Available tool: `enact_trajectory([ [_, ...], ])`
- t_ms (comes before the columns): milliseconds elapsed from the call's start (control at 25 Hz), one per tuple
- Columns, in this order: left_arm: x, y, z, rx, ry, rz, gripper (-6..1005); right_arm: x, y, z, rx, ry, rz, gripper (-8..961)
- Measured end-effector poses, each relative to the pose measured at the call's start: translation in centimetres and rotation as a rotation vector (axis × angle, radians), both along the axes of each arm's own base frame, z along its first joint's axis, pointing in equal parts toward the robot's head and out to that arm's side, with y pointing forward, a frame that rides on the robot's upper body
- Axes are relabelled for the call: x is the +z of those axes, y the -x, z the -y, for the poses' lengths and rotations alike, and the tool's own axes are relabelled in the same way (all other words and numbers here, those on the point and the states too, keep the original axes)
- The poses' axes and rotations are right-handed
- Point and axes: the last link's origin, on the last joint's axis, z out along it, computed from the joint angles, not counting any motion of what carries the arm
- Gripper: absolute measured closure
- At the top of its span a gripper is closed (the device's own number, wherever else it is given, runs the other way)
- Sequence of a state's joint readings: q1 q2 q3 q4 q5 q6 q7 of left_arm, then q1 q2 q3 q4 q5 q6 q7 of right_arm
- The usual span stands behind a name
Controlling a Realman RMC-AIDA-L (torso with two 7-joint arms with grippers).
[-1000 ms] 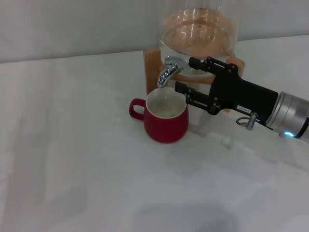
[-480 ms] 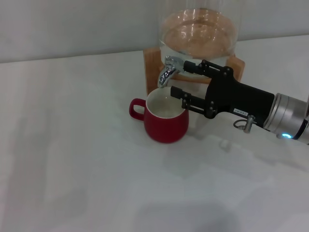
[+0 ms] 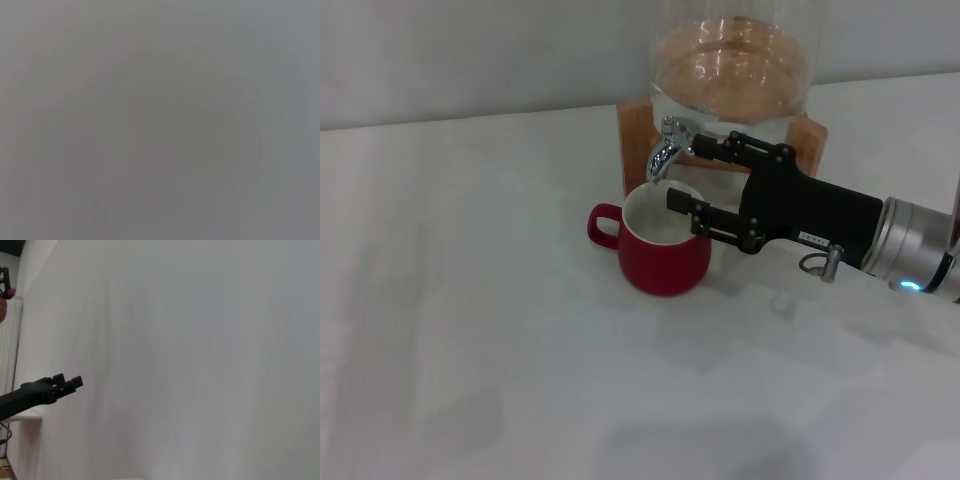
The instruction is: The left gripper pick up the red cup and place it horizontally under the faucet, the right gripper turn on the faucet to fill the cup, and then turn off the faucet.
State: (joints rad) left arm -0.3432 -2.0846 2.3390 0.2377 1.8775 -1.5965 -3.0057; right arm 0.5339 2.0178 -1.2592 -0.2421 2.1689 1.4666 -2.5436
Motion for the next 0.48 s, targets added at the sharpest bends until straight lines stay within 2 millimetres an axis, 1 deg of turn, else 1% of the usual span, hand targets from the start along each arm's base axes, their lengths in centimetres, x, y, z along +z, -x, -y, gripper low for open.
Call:
enact_trajectory([
  [480, -0.02, -0.03, -0.01, -0.001, 0.001, -0.001, 262, 0.26, -0.19, -0.13, -0.008, -0.02, 0.001, 279],
])
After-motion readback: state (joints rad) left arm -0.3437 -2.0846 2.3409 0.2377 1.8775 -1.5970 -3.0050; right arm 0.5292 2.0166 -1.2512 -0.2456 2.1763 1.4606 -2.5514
